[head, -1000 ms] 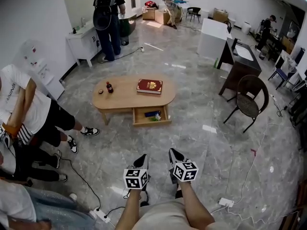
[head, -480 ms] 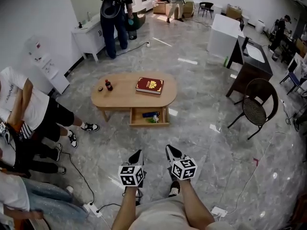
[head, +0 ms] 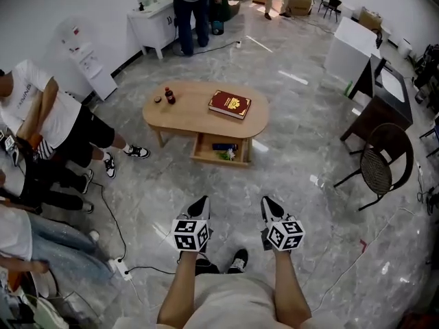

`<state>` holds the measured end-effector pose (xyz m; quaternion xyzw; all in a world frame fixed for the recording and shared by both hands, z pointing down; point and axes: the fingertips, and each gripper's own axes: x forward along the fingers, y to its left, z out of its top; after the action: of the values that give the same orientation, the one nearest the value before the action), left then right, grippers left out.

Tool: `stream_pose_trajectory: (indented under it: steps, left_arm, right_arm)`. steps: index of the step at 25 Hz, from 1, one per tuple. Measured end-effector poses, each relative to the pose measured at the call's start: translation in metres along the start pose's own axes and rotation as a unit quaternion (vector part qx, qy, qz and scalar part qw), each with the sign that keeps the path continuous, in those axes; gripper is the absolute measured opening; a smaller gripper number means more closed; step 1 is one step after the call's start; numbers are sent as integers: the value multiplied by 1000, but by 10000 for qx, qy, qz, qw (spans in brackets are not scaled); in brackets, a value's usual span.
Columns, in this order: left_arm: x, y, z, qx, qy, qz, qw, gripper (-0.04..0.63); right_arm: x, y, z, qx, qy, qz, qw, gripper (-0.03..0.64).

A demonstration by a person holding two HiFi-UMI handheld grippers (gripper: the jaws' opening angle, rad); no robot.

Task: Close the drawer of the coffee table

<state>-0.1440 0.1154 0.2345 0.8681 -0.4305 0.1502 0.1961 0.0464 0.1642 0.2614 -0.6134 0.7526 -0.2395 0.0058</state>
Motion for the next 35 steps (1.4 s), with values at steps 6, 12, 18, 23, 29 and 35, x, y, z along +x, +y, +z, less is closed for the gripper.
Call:
stream_pose_trajectory:
  steps: [6,12,18,23,29,35]
  left_arm:
    - [-13,18,1,-190,-109,292,9993,9]
    - [-14,33,10,-380,-179,435,9982,9]
    - [3,44,-8,-511,15,513,9974,9]
    - [47,82,-3,-873,-20,635,9941,9]
    - [130,124,41,-997,-319,685,9921,9]
    - [199,154,43,-765,-103,661,9948,9]
  right_arm:
    - [-12,-28,8,45,-52,-159,9998,17]
    - [-13,-50,20,327,-179,-415,9984,17]
    - [15,-52,9,144,131,-291,9994,17]
    - [71,-61,17,-45,400,-149,9991,17]
    - [150,-90,52,-595,750,27,9954,17]
    - [227,-103,62,-1194,1142,270,9859,17]
